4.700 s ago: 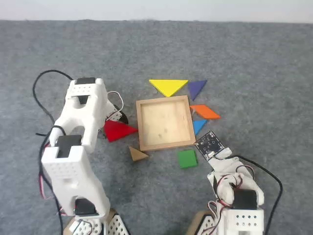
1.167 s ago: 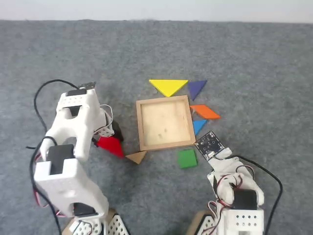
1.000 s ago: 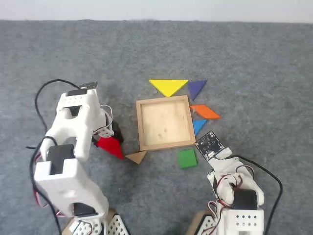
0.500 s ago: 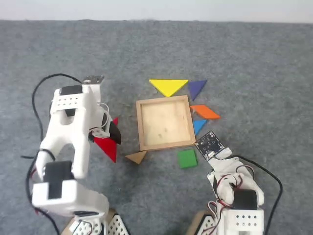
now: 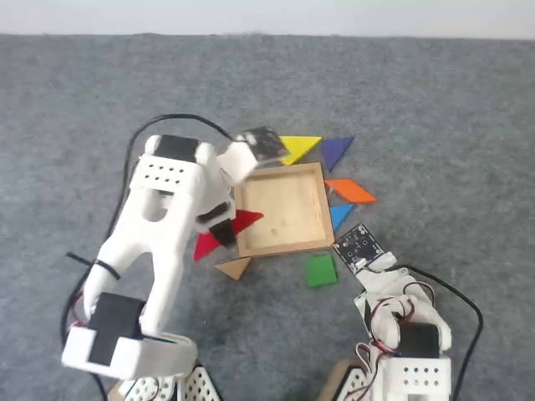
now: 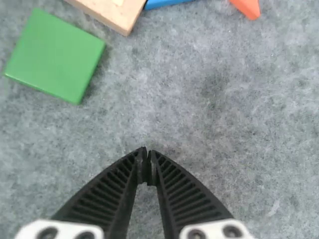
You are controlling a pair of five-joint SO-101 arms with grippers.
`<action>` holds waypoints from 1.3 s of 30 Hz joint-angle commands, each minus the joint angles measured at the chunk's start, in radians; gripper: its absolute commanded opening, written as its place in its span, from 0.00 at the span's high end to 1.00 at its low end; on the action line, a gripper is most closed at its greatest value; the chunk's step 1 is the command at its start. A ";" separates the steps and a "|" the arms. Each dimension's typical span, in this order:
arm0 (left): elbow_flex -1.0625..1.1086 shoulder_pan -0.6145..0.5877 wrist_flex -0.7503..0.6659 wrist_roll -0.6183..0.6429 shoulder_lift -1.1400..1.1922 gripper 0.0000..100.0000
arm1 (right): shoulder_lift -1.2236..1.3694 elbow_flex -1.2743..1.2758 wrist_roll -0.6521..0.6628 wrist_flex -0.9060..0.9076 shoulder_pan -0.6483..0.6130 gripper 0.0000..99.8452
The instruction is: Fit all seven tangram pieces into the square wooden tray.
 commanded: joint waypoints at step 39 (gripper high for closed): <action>-0.133 0.215 -0.353 -0.928 0.315 0.77 | -0.008 0.017 0.011 0.013 -0.004 0.99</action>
